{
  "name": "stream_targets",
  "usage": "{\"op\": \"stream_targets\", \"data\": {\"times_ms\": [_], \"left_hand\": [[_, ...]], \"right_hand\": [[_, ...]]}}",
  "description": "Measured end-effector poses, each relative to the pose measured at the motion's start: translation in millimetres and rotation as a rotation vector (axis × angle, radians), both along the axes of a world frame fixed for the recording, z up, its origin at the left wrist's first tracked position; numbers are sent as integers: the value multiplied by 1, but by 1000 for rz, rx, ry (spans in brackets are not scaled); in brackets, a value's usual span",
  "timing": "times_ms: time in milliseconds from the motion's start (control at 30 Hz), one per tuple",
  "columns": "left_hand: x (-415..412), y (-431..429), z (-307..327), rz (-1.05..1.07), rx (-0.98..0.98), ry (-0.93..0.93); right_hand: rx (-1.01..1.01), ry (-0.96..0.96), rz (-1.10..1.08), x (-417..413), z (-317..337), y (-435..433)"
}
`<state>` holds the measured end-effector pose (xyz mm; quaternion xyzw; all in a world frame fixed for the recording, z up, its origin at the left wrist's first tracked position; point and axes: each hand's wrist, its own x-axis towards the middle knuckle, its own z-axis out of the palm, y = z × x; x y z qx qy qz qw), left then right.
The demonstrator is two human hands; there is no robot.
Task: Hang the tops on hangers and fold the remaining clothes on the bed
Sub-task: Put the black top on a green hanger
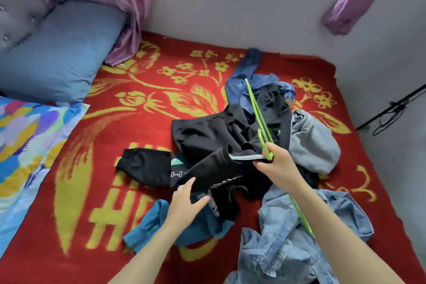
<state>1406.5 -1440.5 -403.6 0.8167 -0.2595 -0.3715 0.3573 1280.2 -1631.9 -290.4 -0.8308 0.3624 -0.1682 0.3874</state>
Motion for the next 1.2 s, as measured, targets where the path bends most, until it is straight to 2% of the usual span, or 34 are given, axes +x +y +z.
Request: {"op": "stream_targets", "data": {"times_ms": [100,233,333,433,600,700,800,867,933,1000,1100,1133,1200], "left_hand": [[-1,-7,59,-47,-161,-79],[7,-4,129,-3,-399,-157],[15,4,159,-86,-470,-122],[15,6,177,-219,-528,-11],[9,-7,214,-104,-717,-199],[10,-28,262,-13,-812,-381],[3,-50,312,12,-780,-571],[-10,-51,330,25,-782,-612],[-29,-35,335,53,-912,-521],[-49,-12,317,-29,-1019,-398],[-73,6,273,-296,-863,-285],[-77,4,257,-317,-785,-326],[-74,-2,237,-219,-715,-397]], "right_hand": [[-104,-84,103,-2,50,33],[-194,-163,177,1,111,72],[-235,-231,225,2,146,90],[-293,-287,212,6,170,102],[-320,-407,87,3,208,108],[-185,-552,-69,-6,237,104],[41,-744,-268,-16,266,101],[136,-854,-344,-23,281,101],[191,-930,-360,-30,290,102],[207,-936,-370,-33,290,102],[231,-915,-410,-27,276,101],[249,-915,-425,-23,269,101],[283,-921,-454,-18,254,103]]}}
